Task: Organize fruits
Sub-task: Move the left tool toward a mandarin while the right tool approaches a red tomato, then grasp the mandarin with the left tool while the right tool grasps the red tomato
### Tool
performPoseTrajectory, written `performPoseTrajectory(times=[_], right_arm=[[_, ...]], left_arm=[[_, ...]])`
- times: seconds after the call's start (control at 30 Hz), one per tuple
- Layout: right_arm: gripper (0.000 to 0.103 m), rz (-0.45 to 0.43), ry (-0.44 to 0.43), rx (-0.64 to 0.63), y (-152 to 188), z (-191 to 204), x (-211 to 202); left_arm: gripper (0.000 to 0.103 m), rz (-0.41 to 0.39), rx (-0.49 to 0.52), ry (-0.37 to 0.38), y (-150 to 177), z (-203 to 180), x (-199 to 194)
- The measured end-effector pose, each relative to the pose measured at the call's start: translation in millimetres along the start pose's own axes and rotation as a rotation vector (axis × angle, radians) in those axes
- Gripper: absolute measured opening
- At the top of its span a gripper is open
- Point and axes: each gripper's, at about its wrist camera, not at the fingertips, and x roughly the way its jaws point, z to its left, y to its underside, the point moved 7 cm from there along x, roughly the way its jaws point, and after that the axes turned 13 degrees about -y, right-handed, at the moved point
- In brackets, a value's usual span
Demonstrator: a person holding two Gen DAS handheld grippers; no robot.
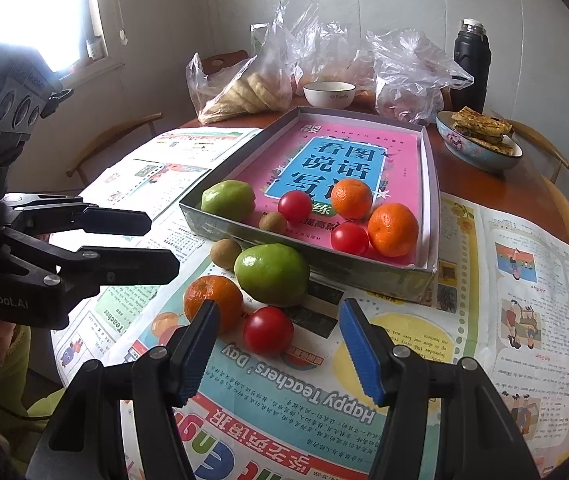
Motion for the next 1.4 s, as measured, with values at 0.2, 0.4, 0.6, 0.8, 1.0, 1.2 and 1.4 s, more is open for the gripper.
performPoseTrajectory(times=[0.2, 0.4, 0.6, 0.8, 1.0, 1.2, 1.4], right_arm=[[0.061, 0.013, -0.007, -0.004, 3, 3, 3], [0.061, 0.03, -0.012, -0.015, 6, 5, 8], [0.061, 0.047, -0.016, -0.016, 10, 6, 14], [0.061, 0.064, -0.015, -0.014, 13, 4, 21], [0.047, 0.079, -0.019, -0.026, 16, 4, 28], [0.042, 0.087, -0.017, -0.029, 18, 1, 34], [0.037, 0.091, -0.018, -0.022, 17, -4, 41]], left_arm=[[0.066, 0.006, 0.006, 0.004, 2, -2, 2], [0.066, 0.023, 0.014, 0.012, 5, -6, 7], [0.066, 0.04, 0.017, 0.016, 8, -8, 13], [0.066, 0.059, 0.026, 0.03, 12, -14, 18], [0.066, 0.079, 0.032, 0.04, 14, -18, 26], [0.066, 0.094, 0.029, 0.046, 16, -21, 32], [0.066, 0.113, 0.024, 0.052, 16, -21, 40]])
